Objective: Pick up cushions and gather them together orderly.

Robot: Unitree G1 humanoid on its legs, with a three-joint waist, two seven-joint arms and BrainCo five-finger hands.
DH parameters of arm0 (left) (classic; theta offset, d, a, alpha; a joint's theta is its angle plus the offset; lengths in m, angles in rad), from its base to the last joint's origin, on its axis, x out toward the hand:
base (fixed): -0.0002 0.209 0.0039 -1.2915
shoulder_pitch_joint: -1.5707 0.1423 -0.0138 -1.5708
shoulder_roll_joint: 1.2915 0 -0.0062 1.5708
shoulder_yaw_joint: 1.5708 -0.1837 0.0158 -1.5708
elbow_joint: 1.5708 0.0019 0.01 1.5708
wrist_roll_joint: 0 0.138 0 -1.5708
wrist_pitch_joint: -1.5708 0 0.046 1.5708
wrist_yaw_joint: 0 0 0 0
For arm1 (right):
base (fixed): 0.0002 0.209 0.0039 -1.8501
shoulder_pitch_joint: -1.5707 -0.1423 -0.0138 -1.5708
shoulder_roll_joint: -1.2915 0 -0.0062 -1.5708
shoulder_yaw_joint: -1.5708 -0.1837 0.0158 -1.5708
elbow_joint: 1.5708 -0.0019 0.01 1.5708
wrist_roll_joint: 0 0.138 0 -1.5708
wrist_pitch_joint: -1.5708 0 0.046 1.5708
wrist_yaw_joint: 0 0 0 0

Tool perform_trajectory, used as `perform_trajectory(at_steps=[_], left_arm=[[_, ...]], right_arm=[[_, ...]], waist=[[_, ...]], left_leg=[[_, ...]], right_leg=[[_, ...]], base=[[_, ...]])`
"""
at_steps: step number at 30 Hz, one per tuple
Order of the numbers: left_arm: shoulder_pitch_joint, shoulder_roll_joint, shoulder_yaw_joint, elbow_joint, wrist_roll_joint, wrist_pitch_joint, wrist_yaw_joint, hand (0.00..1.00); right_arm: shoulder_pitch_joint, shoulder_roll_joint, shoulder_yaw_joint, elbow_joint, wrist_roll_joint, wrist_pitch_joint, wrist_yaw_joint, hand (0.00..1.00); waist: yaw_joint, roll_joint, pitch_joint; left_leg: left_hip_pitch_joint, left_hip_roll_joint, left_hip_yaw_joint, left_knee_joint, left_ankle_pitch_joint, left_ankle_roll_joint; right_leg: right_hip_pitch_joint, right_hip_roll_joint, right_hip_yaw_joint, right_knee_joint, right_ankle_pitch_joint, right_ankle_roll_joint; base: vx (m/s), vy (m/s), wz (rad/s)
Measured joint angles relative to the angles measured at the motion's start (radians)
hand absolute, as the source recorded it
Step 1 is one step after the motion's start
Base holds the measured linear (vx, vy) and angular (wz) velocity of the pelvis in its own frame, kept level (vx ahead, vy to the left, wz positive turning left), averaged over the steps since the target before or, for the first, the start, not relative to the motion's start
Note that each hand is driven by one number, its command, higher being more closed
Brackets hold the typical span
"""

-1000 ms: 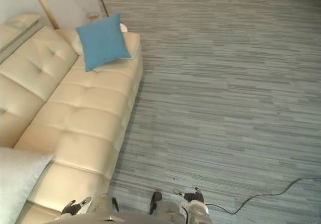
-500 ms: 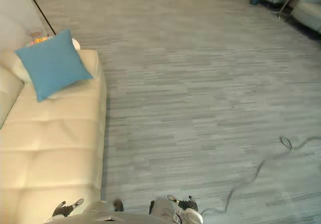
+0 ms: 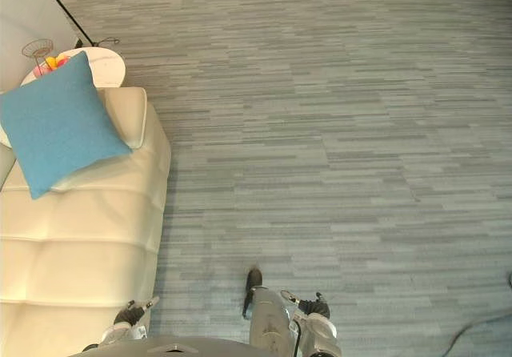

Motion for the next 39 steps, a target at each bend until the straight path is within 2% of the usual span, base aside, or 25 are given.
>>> perform_trajectory(at_steps=[1, 2, 4, 6, 8, 10, 11, 12, 13, 14, 16, 17, 18, 20, 22, 24, 26, 28, 30, 31, 32, 33, 35, 37, 39], left_arm=[[0.000, 0.000, 0.006, -0.007, -0.001, -0.001, 0.000, 0.00], [-0.002, 0.001, 0.008, -0.021, -0.009, -0.006, -0.001, 0.00], [-0.002, 0.004, -0.002, -0.043, -0.009, -0.009, -0.001, 0.00], [-0.005, 0.003, -0.013, -0.053, -0.010, -0.017, -0.002, 0.00], [-0.011, 0.002, -0.014, -0.064, -0.013, -0.017, -0.001, 0.00], [-0.008, -0.004, -0.015, -0.069, -0.006, -0.015, -0.001, 0.00], [-0.006, -0.009, -0.013, -0.071, -0.007, -0.016, 0.000, 0.00], [-0.006, -0.001, -0.013, -0.070, -0.006, -0.016, -0.001, 0.00], [-0.007, 0.020, -0.013, -0.069, -0.006, -0.015, 0.000, 0.00], [-0.008, 0.026, -0.013, -0.069, -0.006, -0.015, -0.001, 0.00], [-0.008, 0.028, -0.015, -0.065, -0.008, -0.016, -0.001, 0.00], [-0.011, 0.036, -0.023, -0.048, -0.009, -0.016, -0.001, 0.00], [-0.012, 0.042, -0.030, -0.043, -0.009, -0.014, -0.001, 0.00], [-0.011, 0.061, -0.054, -0.017, -0.009, -0.011, 0.000, 0.00], [-0.007, 0.064, -0.058, -0.005, -0.009, -0.007, 0.000, 0.00], [-0.006, 0.064, -0.054, 0.001, -0.009, -0.007, 0.000, 0.00], [-0.006, 0.064, -0.053, 0.006, -0.009, -0.006, 0.000, 0.00], [-0.006, 0.063, -0.046, 0.009, -0.010, -0.004, 0.000, 0.00], [-0.008, 0.050, -0.009, 0.009, -0.009, 0.001, 0.002, 0.00], [-0.008, 0.048, -0.001, 0.010, -0.008, 0.001, 0.002, 0.00], [-0.006, 0.033, 0.029, 0.010, -0.008, 0.001, 0.003, 0.00], [-0.006, 0.022, 0.032, 0.012, -0.008, 0.002, 0.004, 0.00], [0.011, -0.012, 0.052, 0.002, -0.008, 0.001, 0.005, 0.00], [0.017, -0.026, 0.051, -0.011, -0.008, 0.001, 0.004, 0.00], [0.010, -0.027, 0.057, -0.027, -0.009, 0.003, 0.010, 0.00]], right_arm=[[0.002, 0.004, 0.007, 0.002, 0.003, 0.000, -0.001, 0.00], [0.002, 0.013, 0.011, 0.005, 0.026, -0.001, -0.004, 0.00], [0.001, 0.025, 0.012, 0.004, 0.037, -0.001, -0.005, 0.00], [-0.007, 0.037, 0.006, 0.004, 0.038, 0.000, -0.005, 0.00], [-0.003, 0.057, 0.000, -0.014, 0.038, 0.003, -0.004, 0.00], [0.024, 0.061, 0.000, -0.044, 0.038, 0.001, -0.005, 0.00], [0.028, 0.064, 0.003, -0.038, 0.038, 0.005, -0.007, 0.00], [0.027, 0.064, 0.003, -0.034, 0.038, 0.008, -0.008, 0.00], [0.024, 0.077, 0.006, -0.018, 0.037, 0.010, -0.018, 0.00], [0.028, 0.083, 0.011, -0.019, 0.035, 0.009, -0.020, 0.00], [0.027, 0.084, 0.011, -0.014, 0.032, 0.009, -0.019, 0.00], [0.018, 0.083, 0.015, 0.000, 0.021, 0.009, -0.016, 0.00], [0.016, 0.084, 0.022, 0.002, 0.018, 0.009, -0.015, 0.00], [0.014, 0.076, 0.051, -0.004, 0.015, 0.006, -0.012, 0.00], [0.015, 0.071, 0.049, -0.003, 0.015, 0.006, -0.011, 0.00], [0.013, 0.068, 0.047, 0.000, 0.015, 0.004, 0.002, 0.00], [0.002, 0.062, 0.045, 0.011, 0.015, 0.000, 0.006, 0.00], [-0.001, 0.062, 0.035, 0.018, 0.015, 0.001, 0.005, 0.00], [0.006, 0.061, 0.026, 0.015, 0.017, 0.001, 0.005, 0.00], [0.014, 0.060, 0.023, 0.015, 0.017, 0.001, 0.005, 0.00], [0.035, 0.055, 0.019, 0.015, 0.016, 0.004, 0.005, 0.00], [0.048, 0.048, 0.008, 0.012, 0.028, 0.005, 0.007, 0.00], [0.055, 0.032, 0.003, 0.003, 0.025, 0.001, 0.005, 0.00], [0.052, 0.021, 0.007, 0.004, 0.022, 0.000, 0.005, 0.00], [0.052, 0.014, 0.007, 0.003, 0.020, 0.000, 0.002, 0.00]], waist=[[0.008, 0.002, 0.000], [0.020, -0.017, 0.017], [0.034, -0.023, 0.014], [0.041, -0.023, 0.014], [0.055, -0.030, 0.018], [0.057, -0.028, 0.017], [0.069, -0.039, 0.006], [0.071, -0.056, -0.001], [0.071, -0.088, -0.020], [0.077, -0.109, -0.028], [0.085, -0.112, -0.028], [0.083, -0.115, -0.026], [0.079, -0.118, -0.023], [0.055, -0.122, -0.016], [0.054, -0.115, -0.012], [0.055, -0.118, -0.013], [0.047, -0.115, -0.013], [0.040, -0.114, -0.012], [0.031, -0.111, -0.010], [0.032, -0.111, -0.010], [0.031, -0.099, -0.011], [0.031, -0.082, -0.010], [0.040, -0.048, -0.035], [0.032, -0.047, -0.041], [0.032, -0.036, -0.040]], left_leg=[[-0.027, 0.012, 0.019, 0.069, -0.002, 0.002], [-0.094, 0.028, 0.083, 0.165, -0.019, 0.024], [-0.165, 0.025, 0.153, 0.149, -0.051, 0.044], [-0.245, 0.024, 0.224, 0.014, -0.092, 0.070], [-0.264, 0.011, 0.307, -0.246, -0.097, 0.079], [-0.261, -0.036, 0.328, -0.590, -0.010, 0.073], [-0.261, -0.059, 0.316, -0.626, 0.119, 0.114], [-0.263, -0.077, 0.314, -0.625, 0.136, 0.137], [-0.261, -0.119, 0.314, -0.618, 0.103, 0.154], [-0.256, -0.145, 0.313, -0.586, 0.061, 0.178], [-0.222, -0.154, 0.319, -0.541, 0.000, 0.187], [-0.171, -0.169, 0.312, -0.532, -0.043, 0.195], [-0.148, -0.175, 0.307, -0.534, -0.053, 0.195], [-0.048, -0.194, 0.272, -0.555, -0.069, 0.198], [0.056, -0.199, 0.243, -0.620, -0.069, 0.198], [0.149, -0.204, 0.204, -0.714, -0.071, 0.194], [0.168, -0.198, 0.165, -0.734, -0.077, 0.185], [0.171, -0.184, 0.099, -0.732, -0.098, 0.161], [0.174, -0.168, -0.013, -0.700, -0.158, 0.133], [0.176, -0.166, -0.037, -0.684, -0.180, 0.127], [0.186, -0.149, -0.117, -0.642, -0.236, 0.096], [0.196, -0.134, -0.148, -0.639, -0.247, 0.088], [0.189, -0.099, -0.224, -0.619, -0.228, 0.065], [0.106, -0.095, -0.257, -0.520, -0.207, 0.044], [-0.021, -0.064, -0.205, -0.348, -0.174, -0.010]], right_leg=[[0.038, 0.008, 0.001, -0.020, -0.007, -0.005], [0.157, 0.018, 0.003, -0.090, -0.016, -0.006], [0.257, 0.015, 0.003, -0.167, -0.026, 0.000], [0.329, 0.006, -0.002, -0.225, -0.035, 0.014], [0.391, -0.022, -0.024, -0.262, -0.054, 0.046], [0.459, -0.045, -0.064, -0.291, -0.094, 0.092], [0.484, -0.059, -0.073, -0.288, -0.137, 0.112], [0.490, -0.073, -0.073, -0.286, -0.154, 0.110], [0.497, -0.107, -0.074, -0.268, -0.168, 0.105], [0.478, -0.144, -0.042, -0.188, -0.167, 0.104], [0.432, -0.175, 0.018, 0.000, -0.162, 0.121], [0.350, -0.207, 0.075, 0.249, -0.106, 0.191], [0.314, -0.214, 0.098, 0.350, -0.080, 0.217], [0.212, -0.226, 0.116, 0.661, -0.064, 0.219], [0.151, -0.219, 0.075, 0.717, -0.092, 0.188], [0.082, -0.211, 0.024, 0.569, -0.162, 0.157], [0.058, -0.177, 0.032, 0.375, -0.168, 0.151], [0.048, -0.112, 0.105, 0.095, -0.123, 0.134], [0.050, -0.049, 0.271, -0.130, -0.015, 0.142], [0.054, -0.045, 0.306, -0.150, -0.003, 0.144], [0.074, -0.026, 0.327, -0.095, 0.073, 0.160], [0.076, -0.014, 0.310, -0.053, 0.043, 0.149], [0.060, -0.016, 0.208, 0.085, -0.089, 0.120], [0.059, -0.050, 0.116, 0.129, -0.127, 0.093], [0.101, -0.076, 0.000, 0.117, -0.144, 0.059]], base=[[0.74, -0.172, 0.05], [0.68, -0.126, 0.02], [0.57, -0.068, 0.05], [0.36, 0.007, 0.05], [0.39, 0.077, 0.23], [0.52, 0.215, 0.56], [0.45, 0.246, 0.43], [0.50, 0.248, 0.35], [0.65, 0.260, 0.30], [0.54, 0.205, 0.27], [0.47, 0.210, 0.14], [0.50, 0.239, 0.13], [0.48, 0.189, 0.29], [0.45, 0.117, 0.52], [0.37, 0.049, 0.50], [0.33, -0.002, 0.54], [0.30, -0.089, 0.62], [0.32, -0.183, 0.89], [0.37, -0.339, 1.24], [0.41, -0.456, 1.56], [0.35, -0.409, 1.23], [0.37, -0.386, 1.38], [0.33, -0.315, 1.13], [0.34, -0.358, 1.45], [0.25, -0.257, 1.61]])
